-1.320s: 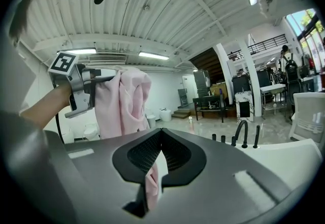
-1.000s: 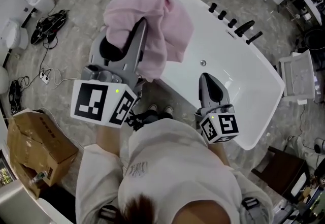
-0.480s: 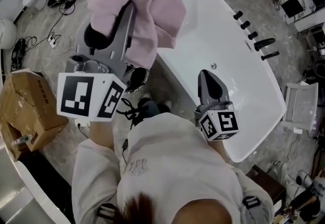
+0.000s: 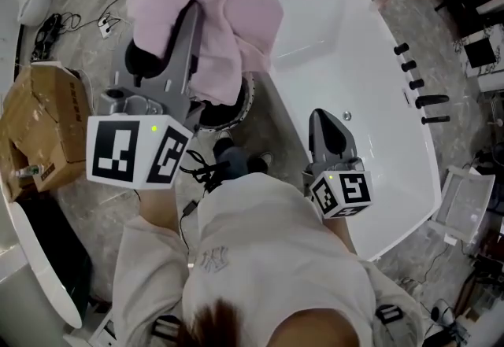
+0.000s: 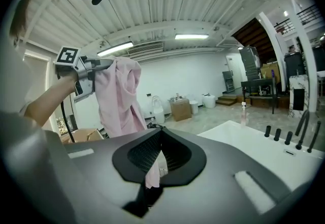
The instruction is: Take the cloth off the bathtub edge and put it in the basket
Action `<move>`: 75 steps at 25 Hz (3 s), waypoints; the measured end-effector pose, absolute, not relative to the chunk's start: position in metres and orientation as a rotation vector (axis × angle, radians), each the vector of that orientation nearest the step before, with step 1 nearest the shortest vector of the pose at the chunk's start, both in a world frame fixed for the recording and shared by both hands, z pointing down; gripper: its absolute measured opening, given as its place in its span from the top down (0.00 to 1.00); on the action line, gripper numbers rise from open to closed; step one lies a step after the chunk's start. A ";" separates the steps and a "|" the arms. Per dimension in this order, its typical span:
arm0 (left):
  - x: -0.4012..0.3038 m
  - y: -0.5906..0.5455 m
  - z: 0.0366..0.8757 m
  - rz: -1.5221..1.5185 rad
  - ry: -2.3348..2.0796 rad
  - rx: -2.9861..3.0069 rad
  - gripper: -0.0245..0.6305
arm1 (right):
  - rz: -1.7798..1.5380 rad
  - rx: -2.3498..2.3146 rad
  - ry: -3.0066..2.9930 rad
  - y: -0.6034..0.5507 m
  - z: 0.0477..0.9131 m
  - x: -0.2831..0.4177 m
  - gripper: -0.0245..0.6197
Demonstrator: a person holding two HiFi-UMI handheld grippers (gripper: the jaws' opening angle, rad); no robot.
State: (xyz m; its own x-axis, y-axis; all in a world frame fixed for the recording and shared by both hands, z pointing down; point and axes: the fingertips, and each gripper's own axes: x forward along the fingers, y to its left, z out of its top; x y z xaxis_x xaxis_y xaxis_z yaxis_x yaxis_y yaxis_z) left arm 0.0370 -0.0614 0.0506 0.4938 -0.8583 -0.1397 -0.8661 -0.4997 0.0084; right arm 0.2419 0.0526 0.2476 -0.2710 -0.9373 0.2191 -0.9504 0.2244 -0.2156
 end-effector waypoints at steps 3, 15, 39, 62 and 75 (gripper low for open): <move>0.015 -0.065 0.053 0.191 1.584 -2.636 0.72 | 0.472 1.826 -2.444 0.040 0.248 0.226 0.96; -0.079 -0.092 0.061 0.196 1.589 -2.664 0.72 | 0.451 1.752 -2.487 -0.018 0.240 0.118 0.96; -0.124 -0.117 0.100 0.126 1.638 -2.693 0.71 | 0.488 1.649 -2.459 -0.069 0.259 0.061 0.96; -0.111 -0.131 0.168 0.019 1.689 -2.789 0.71 | 0.533 1.575 -2.468 -0.099 0.276 0.051 0.96; -0.086 -0.128 0.226 -0.038 1.709 -2.913 0.71 | 0.586 1.585 -2.410 -0.097 0.297 0.058 0.96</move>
State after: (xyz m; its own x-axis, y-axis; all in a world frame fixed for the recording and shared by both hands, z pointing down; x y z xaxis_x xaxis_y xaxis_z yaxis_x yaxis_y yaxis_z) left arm -0.0861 -0.1284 0.2261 0.4950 -0.8580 0.1372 -0.8632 -0.4675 0.1905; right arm 0.0583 -0.0969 0.2968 -0.4063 -0.8338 0.3737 -0.9123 0.3473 -0.2171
